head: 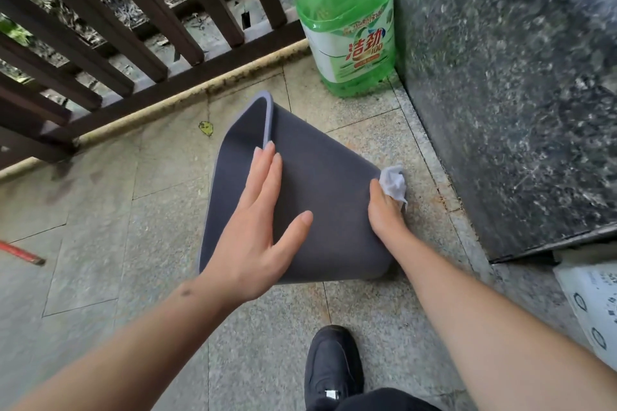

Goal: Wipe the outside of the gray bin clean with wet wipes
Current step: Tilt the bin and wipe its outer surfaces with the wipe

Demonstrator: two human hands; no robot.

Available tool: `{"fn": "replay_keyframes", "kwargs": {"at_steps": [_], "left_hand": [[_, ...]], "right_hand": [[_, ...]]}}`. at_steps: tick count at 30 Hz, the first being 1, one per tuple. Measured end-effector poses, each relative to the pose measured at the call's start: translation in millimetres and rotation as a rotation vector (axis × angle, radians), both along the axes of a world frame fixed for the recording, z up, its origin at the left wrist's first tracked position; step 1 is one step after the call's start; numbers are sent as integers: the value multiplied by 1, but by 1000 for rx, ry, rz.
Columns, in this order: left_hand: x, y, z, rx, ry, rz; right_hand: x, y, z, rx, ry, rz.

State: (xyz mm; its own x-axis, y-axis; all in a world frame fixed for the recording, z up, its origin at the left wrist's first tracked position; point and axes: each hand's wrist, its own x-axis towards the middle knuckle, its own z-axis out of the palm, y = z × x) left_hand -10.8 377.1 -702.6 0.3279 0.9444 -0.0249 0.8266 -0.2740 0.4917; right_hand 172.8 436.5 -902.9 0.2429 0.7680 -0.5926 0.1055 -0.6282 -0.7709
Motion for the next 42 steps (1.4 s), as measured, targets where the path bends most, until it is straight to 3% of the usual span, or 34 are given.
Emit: {"fn": "replay_keyframes", "kwargs": {"at_steps": [4, 13, 18, 23, 27, 31, 36, 42], "left_hand": [[-8, 0, 2, -6, 11, 28], [7, -2, 2, -10, -6, -4], [8, -2, 0, -1, -37, -1], [8, -1, -3, -1, -38, 8], [4, 0, -3, 7, -22, 12], [-1, -1, -1, -7, -6, 48], [12, -3, 1, -22, -39, 27], [12, -2, -2, -10, -54, 36]], "right_hand": [[-17, -4, 17, -10, 6, 63], [-55, 7, 87, 305, -76, 180], [-80, 22, 135, 563, 152, 280], [-80, 14, 116, 598, 213, 296], [-66, -15, 77, 758, 65, 280], [-45, -31, 44, 595, 10, 160], [-13, -28, 13, 13, 9, 57], [-29, -49, 38, 133, 82, 2]]}}
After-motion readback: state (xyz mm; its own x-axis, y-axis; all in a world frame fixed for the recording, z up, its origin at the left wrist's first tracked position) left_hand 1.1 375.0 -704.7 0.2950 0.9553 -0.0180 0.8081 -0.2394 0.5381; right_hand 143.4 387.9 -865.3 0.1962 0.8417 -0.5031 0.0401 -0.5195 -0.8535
